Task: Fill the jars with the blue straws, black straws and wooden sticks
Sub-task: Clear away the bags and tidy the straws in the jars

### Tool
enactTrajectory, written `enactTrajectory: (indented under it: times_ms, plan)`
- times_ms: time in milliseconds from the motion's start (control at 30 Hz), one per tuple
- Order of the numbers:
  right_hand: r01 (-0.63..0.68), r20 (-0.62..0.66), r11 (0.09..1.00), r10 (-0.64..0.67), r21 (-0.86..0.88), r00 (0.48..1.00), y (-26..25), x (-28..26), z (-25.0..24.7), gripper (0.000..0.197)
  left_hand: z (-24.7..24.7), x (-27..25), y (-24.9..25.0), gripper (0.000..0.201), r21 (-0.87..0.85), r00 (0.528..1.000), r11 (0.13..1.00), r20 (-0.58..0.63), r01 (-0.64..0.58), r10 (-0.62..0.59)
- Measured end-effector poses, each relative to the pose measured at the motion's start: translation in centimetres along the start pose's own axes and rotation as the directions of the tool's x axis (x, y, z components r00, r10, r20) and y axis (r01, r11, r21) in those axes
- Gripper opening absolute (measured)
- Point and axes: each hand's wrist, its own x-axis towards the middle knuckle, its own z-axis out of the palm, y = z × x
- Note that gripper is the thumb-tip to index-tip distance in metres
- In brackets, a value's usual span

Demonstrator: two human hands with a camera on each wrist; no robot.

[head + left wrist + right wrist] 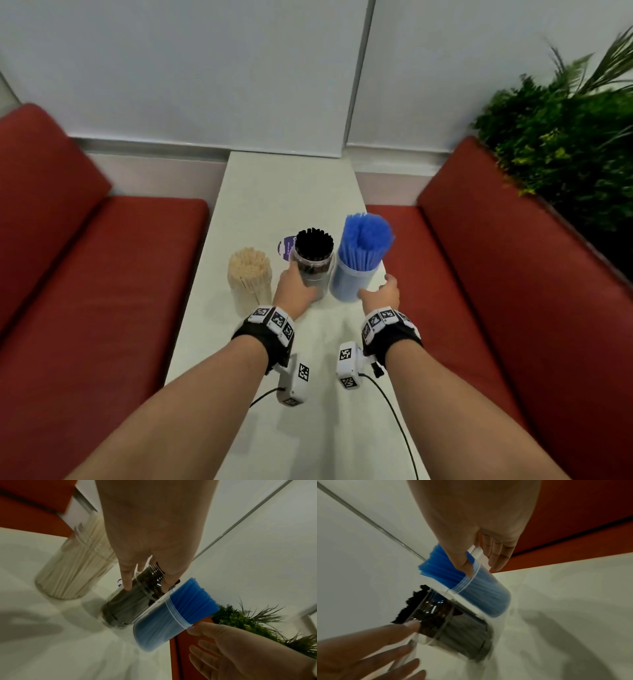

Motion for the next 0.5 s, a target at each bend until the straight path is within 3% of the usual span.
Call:
enactTrajectory:
  times_ms: [100, 167, 233, 333, 400, 500]
  plan:
    - [0.041, 0.079, 0.999, -0.041, -0.001, 0.996, 0.2, 3.2, 0.1, 0.113, 1.9, 2.5, -0.1, 0.094, -0.015, 0.988, 0.999, -0.149, 0.050, -0.051]
    - [0.116, 0.114, 0.993, -0.118, 0.023, 0.986, -0.1, 5.2, 0.6, 0.122, 2.7, 4.1, -0.1, 0.111, -0.045, 0.970, 0.995, -0.220, 0.092, -0.100]
    - [0.239, 0.129, 0.962, -0.255, 0.130, 0.958, -0.6, 7.1, 1.4, 0.116, 3.1, 5.9, 0.0, 0.125, -0.100, 0.961, 0.990, -0.249, 0.097, -0.120]
    - [0.318, 0.127, 0.912, -0.359, 0.260, 0.925, -1.1, 9.4, 2.7, 0.089, 3.1, 8.6, -0.2, 0.134, -0.118, 0.961, 0.989, -0.249, 0.094, -0.121]
    - [0.356, 0.108, 0.890, -0.399, 0.285, 0.911, -1.1, 11.1, 3.6, 0.066, 3.0, 10.5, -0.4, 0.123, -0.113, 0.966, 0.991, -0.238, 0.072, -0.098]
    - [0.364, 0.103, 0.890, -0.404, 0.273, 0.909, -2.1, 13.3, 4.5, 0.068, 2.5, 13.4, -0.7, 0.087, -0.103, 0.972, 0.994, -0.227, 0.032, -0.054]
